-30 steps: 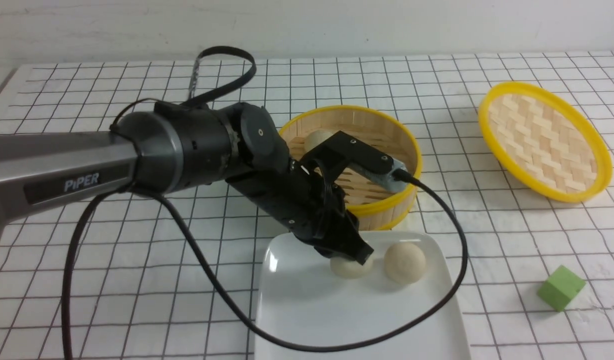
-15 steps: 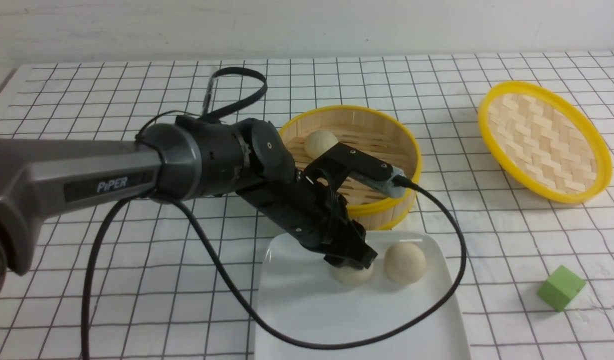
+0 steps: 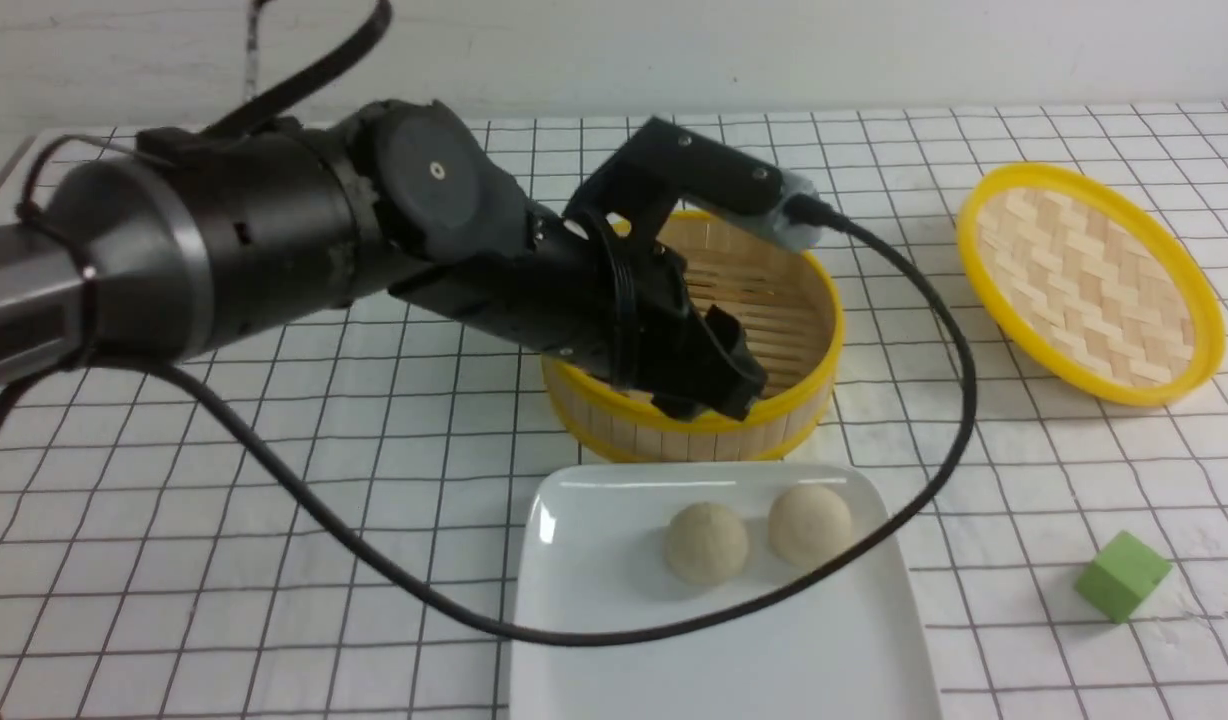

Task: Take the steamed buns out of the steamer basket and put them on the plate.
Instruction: Use the left arm to put the steamed stuffed bun into the plate, then use the left arm to grab the steamed stuffed bun that is closest to it

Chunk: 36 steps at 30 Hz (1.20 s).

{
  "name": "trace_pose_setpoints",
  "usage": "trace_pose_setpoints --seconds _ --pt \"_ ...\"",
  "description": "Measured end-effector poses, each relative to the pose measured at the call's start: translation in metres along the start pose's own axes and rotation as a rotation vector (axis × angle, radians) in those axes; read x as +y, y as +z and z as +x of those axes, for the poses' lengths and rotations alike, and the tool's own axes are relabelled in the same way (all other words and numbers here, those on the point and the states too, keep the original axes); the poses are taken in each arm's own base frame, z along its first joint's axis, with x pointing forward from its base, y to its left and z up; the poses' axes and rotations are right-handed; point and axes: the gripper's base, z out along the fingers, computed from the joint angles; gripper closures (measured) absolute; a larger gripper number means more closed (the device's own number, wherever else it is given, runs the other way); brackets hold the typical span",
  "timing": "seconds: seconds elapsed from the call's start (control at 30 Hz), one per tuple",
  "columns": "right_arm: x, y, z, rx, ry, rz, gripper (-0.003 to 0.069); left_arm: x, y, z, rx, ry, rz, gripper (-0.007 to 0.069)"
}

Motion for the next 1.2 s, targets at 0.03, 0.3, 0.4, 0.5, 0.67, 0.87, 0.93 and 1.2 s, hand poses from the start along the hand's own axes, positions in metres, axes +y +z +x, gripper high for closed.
trace_pose_setpoints --seconds 0.03,0.3,0.4,0.5,0.67,0.87,0.93,1.2 --pt "0.0 0.0 0.0 0.0 0.0 0.0 0.042 0.002 -0.004 -0.004 -0.035 0.022 -0.036 0.0235" --pt "0.0 0.0 0.0 -0.003 0.0 0.0 0.042 0.027 -0.014 -0.024 -0.266 -0.002 -0.254 0.0302" --pt "0.0 0.0 0.0 -0.004 0.0 0.0 0.042 0.041 -0.013 -0.021 -0.274 -0.046 -0.29 0.0337" --pt "0.0 0.0 0.0 -0.004 0.0 0.0 0.042 0.054 -0.013 -0.017 -0.27 -0.081 -0.318 0.0358" --pt "0.0 0.0 0.0 -0.004 0.0 0.0 0.042 0.079 -0.027 -0.015 -0.211 -0.209 -0.289 0.0363" --pt "0.0 0.0 0.0 -0.004 0.0 0.0 0.042 0.09 -0.046 -0.027 -0.117 -0.193 -0.257 0.0364" --pt "0.0 0.0 0.0 -0.004 0.0 0.0 0.042 0.091 -0.049 -0.032 -0.092 -0.199 -0.263 0.0364" --pt "0.0 0.0 0.0 -0.004 0.0 0.0 0.042 0.111 -0.036 -0.049 -0.009 -0.199 -0.317 0.0364"
